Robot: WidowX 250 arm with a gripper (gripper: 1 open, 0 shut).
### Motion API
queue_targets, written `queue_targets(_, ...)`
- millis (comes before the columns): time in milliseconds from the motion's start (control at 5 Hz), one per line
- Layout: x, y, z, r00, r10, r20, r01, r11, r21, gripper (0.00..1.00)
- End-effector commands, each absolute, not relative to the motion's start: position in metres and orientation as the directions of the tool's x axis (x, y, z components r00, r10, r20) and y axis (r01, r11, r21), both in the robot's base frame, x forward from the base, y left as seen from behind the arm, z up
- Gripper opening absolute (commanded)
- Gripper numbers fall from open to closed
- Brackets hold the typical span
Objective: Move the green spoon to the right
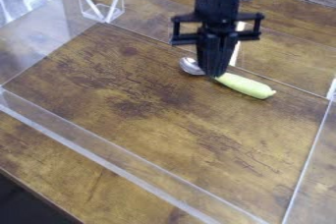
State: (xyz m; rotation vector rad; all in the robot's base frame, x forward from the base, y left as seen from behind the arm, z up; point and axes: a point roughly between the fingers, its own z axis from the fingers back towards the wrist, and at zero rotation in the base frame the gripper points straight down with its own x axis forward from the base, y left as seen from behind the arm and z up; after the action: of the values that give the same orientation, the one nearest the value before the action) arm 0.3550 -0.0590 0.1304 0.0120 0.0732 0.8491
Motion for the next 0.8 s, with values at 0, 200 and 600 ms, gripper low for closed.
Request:
queue_targets(0, 0.350, -0.061, 0.176, 0.600, 0.800, 0.001, -0.797, 0.597, -0.093, 0.00)
queue_targets(200, 0.335, -0.063, 0.170, 0.560, 0.829, -0.001, -0.824, 0.557, -0.107, 0.00)
queue_targets(600, 0.330, -0.058, 0.160, 0.401, 0.916, -0.022, -0.906, 0.393, -0.157, 0.00)
